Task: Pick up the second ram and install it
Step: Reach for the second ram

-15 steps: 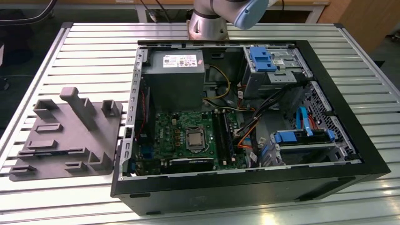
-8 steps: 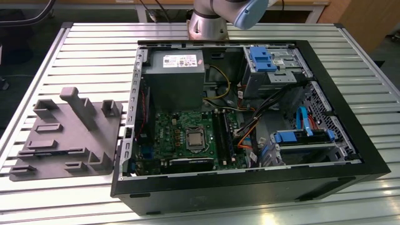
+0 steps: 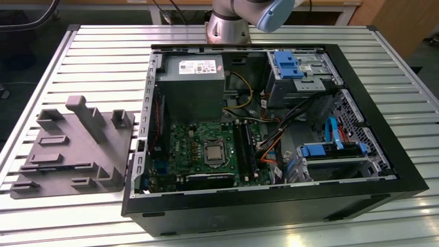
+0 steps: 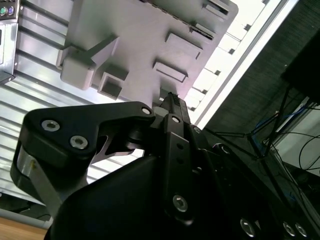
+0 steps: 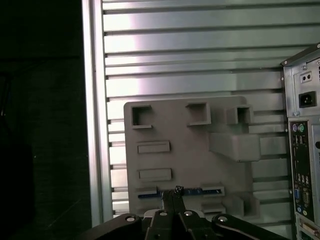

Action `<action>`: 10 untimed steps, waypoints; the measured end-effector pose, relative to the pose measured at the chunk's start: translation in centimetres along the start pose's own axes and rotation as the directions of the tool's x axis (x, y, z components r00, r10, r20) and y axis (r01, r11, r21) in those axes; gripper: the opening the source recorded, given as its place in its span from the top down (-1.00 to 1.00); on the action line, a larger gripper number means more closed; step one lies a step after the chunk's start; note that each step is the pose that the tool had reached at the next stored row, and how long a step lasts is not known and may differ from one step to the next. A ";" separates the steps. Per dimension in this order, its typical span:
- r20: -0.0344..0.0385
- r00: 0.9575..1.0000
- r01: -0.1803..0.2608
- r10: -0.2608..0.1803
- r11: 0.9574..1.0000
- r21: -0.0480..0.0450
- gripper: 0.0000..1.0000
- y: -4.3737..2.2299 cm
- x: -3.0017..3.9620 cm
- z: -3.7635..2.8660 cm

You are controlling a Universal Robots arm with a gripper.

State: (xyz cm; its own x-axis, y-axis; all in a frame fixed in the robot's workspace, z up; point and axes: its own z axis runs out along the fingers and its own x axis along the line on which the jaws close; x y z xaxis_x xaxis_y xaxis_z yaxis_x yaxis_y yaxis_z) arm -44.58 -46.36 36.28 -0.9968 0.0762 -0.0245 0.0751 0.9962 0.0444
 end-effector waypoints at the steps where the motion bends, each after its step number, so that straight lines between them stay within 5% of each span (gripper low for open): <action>1: 0.000 1.000 0.000 0.000 1.000 0.000 0.79 -0.05 0.03 0.03; 10: 0.000 1.000 0.000 0.000 1.000 0.000 0.79 -0.49 0.21 0.37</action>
State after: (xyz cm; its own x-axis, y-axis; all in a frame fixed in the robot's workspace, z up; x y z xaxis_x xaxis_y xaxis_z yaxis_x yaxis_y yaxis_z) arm -44.82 -46.82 35.88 -0.9968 0.0762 -0.0245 0.0751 0.9962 0.0444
